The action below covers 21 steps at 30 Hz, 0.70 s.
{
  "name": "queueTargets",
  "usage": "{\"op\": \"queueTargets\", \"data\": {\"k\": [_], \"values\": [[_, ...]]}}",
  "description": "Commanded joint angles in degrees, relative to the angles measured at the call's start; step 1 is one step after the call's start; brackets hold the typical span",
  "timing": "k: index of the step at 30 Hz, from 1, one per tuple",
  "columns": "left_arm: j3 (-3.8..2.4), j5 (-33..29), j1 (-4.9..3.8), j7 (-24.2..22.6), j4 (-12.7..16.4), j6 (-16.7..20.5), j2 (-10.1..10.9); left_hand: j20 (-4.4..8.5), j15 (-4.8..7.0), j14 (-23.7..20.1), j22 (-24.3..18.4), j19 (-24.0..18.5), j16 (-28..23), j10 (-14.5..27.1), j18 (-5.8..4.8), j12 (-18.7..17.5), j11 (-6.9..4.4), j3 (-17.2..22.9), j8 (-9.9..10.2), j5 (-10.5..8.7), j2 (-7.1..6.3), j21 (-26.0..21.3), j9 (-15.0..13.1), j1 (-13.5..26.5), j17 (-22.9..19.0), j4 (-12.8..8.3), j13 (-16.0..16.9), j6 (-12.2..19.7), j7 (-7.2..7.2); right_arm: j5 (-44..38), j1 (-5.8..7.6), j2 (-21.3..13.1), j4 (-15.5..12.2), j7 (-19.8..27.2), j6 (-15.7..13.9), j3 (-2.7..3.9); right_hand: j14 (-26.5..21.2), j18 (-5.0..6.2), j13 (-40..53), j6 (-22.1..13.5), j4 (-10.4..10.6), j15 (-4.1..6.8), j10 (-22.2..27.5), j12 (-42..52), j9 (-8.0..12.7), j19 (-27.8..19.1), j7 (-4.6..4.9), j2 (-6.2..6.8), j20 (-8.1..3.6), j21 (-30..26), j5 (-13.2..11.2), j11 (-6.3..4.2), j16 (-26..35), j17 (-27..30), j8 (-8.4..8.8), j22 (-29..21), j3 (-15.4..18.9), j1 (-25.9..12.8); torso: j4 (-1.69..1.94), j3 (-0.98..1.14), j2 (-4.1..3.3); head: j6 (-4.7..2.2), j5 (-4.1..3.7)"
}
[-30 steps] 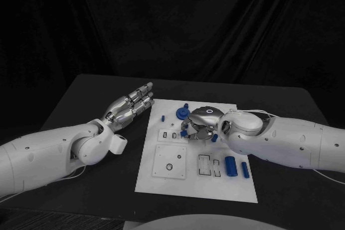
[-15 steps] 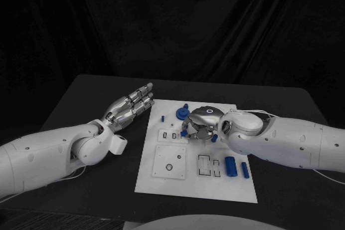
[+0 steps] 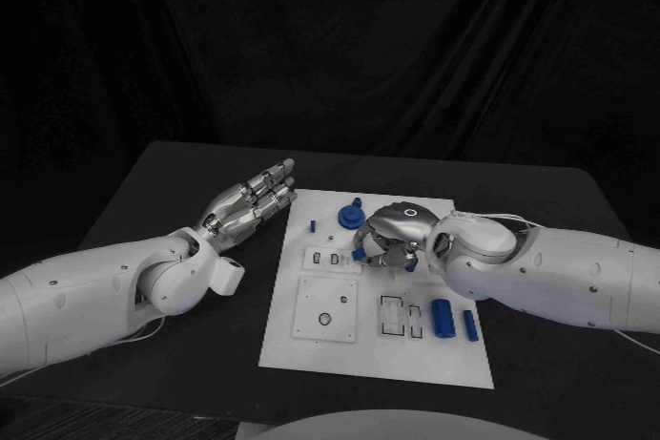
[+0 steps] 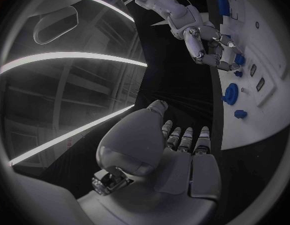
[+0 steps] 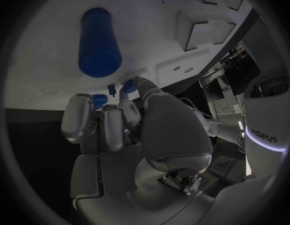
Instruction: Assemble the parts on the task board
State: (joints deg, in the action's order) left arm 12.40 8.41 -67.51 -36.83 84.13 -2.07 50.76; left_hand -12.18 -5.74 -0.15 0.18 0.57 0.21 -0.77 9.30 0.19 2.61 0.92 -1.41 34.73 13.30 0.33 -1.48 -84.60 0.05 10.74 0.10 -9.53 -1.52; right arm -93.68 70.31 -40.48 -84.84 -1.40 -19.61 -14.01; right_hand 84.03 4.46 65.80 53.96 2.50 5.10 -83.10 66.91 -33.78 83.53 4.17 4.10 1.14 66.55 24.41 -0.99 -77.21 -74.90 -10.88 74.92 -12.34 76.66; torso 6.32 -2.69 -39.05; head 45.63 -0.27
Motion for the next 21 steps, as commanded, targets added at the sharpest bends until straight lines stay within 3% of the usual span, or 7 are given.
{"op": "queueTargets", "data": {"k": [1,4,7,11,15,19,21], "values": [[-0.05,4.66,0.06,-1.54,0.47,0.86,0.36,-0.93,-0.77,0.64,0.44,0.65,0.15,-1.84,1.08,0.63,2.10,0.87,-0.33,0.31,-0.20,0.48,-0.05,0.97,0.23,-0.27,0.78,-0.33,-0.29,-0.33,1.00,-1.40,-2.13,0.22,-3.34,0.05,3.46,-0.22,24.20,1.23,0.21,0.26,-6.90,23.09,-3.88,0.02,-0.71,-0.44,-0.09,0.23,0.42,-0.95,0.22,-2.92,-0.40,9.49,-0.07,-0.23,0.00,-0.01,0.00,-0.22,0.03],[-0.05,6.91,0.06,-2.00,0.80,1.65,0.61,-1.82,-1.59,7.28,1.71,4.45,3.52,-12.43,1.13,6.59,5.47,2.23,-0.54,0.35,-1.22,2.75,-0.23,1.10,2.79,-0.60,3.79,-1.54,0.18,-0.33,2.09,-2.87,-3.91,-0.56,-2.52,0.06,3.47,-0.23,24.20,1.18,0.20,0.23,-6.90,23.09,-4.26,0.08,-0.69,-0.37,-0.08,0.33,1.53,-0.92,0.24,-2.89,-0.66,9.51,-0.24,-0.28,-0.01,-0.01,0.02,-0.33,0.11],[-0.05,8.00,0.06,-2.14,0.97,1.93,0.66,-3.17,-3.78,28.85,7.60,24.90,16.43,-26.63,0.80,19.38,8.58,4.17,-1.03,0.31,-2.65,14.62,-0.59,0.71,10.27,-0.38,8.87,-4.00,1.72,-0.33,2.89,-4.12,-5.32,-1.28,-1.66,0.06,3.46,-0.19,24.20,1.15,0.23,0.22,-6.90,23.09,-4.31,0.02,-0.64,-0.35,-0.07,0.12,1.66,-0.88,0.32,-2.81,-0.68,9.46,-0.25,-0.34,0.00,-0.01,0.01,-0.59,-0.02],[-0.05,8.85,0.06,-1.64,1.03,1.71,0.49,-3.43,-3.87,40.01,12.17,36.92,32.31,-35.82,0.59,33.63,9.30,6.33,-2.68,0.12,-4.22,23.97,-1.60,-0.06,18.24,-0.63,16.78,-11.32,4.77,-0.33,3.42,-5.19,-6.36,-1.78,-0.84,0.04,3.41,-0.15,24.20,1.21,0.31,0.20,-6.90,23.09,-4.39,-0.06,-0.64,-0.31,-0.05,-0.16,1.65,-0.86,0.51,-2.64,-0.76,9.39,-0.23,-0.48,-0.01,-0.04,0.09,-0.92,-0.27],[-0.05,11.03,0.06,-0.38,1.12,1.37,0.29,0.69,-0.27,39.78,23.52,41.62,62.80,-36.69,0.42,57.90,5.13,8.96,-5.19,-0.97,-6.82,40.64,-3.23,0.96,38.09,0.42,36.70,-21.80,6.66,-0.33,3.51,-5.51,-6.56,-2.11,0.19,0.03,3.39,-0.14,24.20,1.24,0.38,0.18,-6.90,23.09,-4.46,-0.09,-0.64,-0.27,-0.04,-0.25,1.54,-0.84,0.58,-2.58,-0.82,9.36,-0.20,-0.60,0.00,-0.03,0.08,-0.96,-0.23],[-0.05,12.33,0.06,1.45,1.15,1.08,0.05,2.74,2.35,73.08,34.47,41.77,85.90,-70.89,0.33,82.95,2.46,11.21,-7.44,-1.80,-8.12,55.54,-4.11,1.76,74.91,1.96,74.67,-26.93,7.93,-0.33,3.37,-5.36,-6.43,-2.17,0.71,0.02,3.39,-0.13,24.20,1.24,0.42,0.17,-6.90,23.09,-4.48,-0.10,-0.63,-0.26,-0.03,-0.26,1.48,-0.83,0.60,-2.56,-0.84,9.36,-0.20,-0.65,-0.02,-0.06,0.21,-0.92,-0.24],[-0.05,13.43,0.07,3.07,1.10,0.57,-0.14,3.99,3.43,90.15,57.97,57.20,89.79,-87.48,-2.93,89.31,1.48,12.40,-8.72,-2.06,-8.89,73.33,-4.46,2.58,89.95,3.09,88.57,-28.18,8.48,-0.33,3.30,-5.10,-6.30,-2.18,0.93,0.02,3.38,-0.13,24.20,1.24,0.42,0.17,-6.90,23.09,-4.49,-0.11,-0.63,-0.26,-0.03,-0.31,1.47,-0.82,0.62,-2.54,-0.84,9.35,-0.20,-0.66,-0.07,-0.10,0.41,-0.76,-0.19]]}}
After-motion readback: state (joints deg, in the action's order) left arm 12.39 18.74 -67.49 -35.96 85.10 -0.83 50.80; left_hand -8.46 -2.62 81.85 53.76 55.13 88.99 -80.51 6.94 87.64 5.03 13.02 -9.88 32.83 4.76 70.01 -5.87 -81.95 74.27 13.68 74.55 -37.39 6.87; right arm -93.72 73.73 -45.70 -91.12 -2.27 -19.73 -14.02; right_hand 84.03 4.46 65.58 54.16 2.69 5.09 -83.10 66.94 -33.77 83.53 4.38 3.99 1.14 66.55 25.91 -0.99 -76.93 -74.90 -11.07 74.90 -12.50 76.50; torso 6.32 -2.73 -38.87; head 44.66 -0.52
